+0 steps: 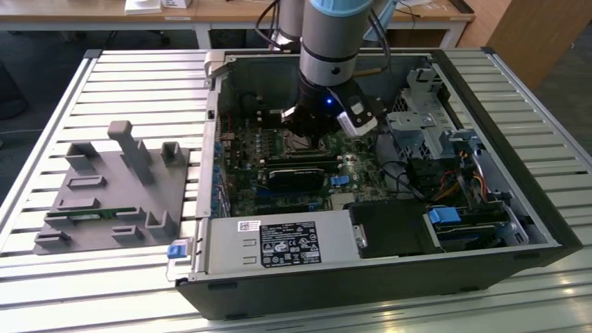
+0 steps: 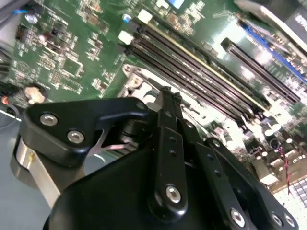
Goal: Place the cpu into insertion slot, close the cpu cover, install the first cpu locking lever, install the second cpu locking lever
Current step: 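Install the second cpu locking lever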
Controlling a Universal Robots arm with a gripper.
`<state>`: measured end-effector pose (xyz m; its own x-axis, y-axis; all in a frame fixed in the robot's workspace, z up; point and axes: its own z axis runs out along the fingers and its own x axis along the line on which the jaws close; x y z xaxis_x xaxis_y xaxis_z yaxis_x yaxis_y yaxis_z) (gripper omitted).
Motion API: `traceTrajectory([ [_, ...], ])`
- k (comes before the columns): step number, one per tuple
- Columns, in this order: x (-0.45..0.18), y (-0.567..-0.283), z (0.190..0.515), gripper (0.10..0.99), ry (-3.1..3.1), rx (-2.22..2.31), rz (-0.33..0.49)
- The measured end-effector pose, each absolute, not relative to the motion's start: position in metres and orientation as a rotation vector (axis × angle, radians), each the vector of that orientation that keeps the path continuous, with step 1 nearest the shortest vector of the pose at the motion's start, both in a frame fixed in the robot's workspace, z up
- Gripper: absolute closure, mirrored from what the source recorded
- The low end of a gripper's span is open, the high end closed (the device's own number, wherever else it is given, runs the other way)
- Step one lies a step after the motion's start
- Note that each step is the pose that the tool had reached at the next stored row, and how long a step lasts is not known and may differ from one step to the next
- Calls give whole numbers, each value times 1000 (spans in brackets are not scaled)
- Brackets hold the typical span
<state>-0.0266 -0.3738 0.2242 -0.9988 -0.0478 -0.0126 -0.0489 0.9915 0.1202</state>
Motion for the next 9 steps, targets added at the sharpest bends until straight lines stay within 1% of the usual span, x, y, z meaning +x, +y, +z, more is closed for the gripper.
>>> traceTrajectory([
  [9,-50,-376,220,965,3125,-74,194],
])
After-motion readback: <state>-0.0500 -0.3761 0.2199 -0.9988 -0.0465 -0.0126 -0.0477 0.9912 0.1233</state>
